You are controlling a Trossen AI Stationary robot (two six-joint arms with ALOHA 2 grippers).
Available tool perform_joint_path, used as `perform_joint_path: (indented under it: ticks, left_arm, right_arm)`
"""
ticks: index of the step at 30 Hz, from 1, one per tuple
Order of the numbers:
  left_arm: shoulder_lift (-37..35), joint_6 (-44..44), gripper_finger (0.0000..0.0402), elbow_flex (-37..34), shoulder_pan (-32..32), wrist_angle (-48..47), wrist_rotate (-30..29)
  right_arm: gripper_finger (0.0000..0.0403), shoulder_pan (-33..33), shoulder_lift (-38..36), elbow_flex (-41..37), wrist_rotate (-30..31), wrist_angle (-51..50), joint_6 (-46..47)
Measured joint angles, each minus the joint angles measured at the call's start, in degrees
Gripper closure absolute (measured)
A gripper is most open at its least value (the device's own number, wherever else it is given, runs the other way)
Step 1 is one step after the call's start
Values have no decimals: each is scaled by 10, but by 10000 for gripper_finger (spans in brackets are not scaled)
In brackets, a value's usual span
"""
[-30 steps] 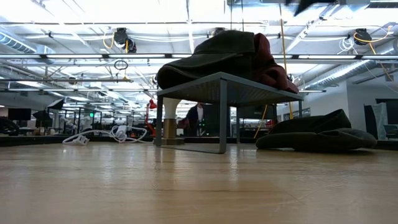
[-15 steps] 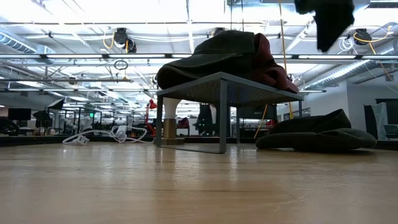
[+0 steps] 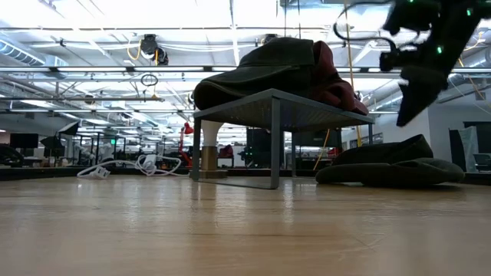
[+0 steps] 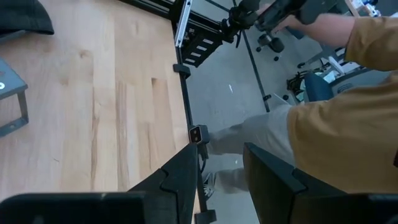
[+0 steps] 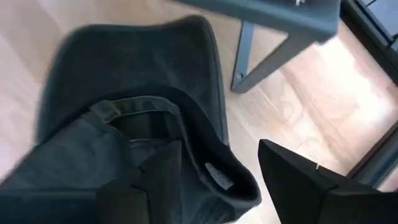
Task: Pick & Place hat
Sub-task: Prepare the black cap
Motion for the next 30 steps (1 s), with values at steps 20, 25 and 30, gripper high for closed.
perform_joint_path:
  ticks: [20,25,30]
  left_arm:
    - [0,-28,270,0,0,26,0]
    - [0,-28,270,0,0,26,1]
    - [0,-34,270,0,0,26,1]
  right_arm:
    - [187,-127,91,-32,-100,113,-48]
    - [193,-146,135,-32,-131,128,-64]
    - [265,-146,136,-32,-138,130,-62]
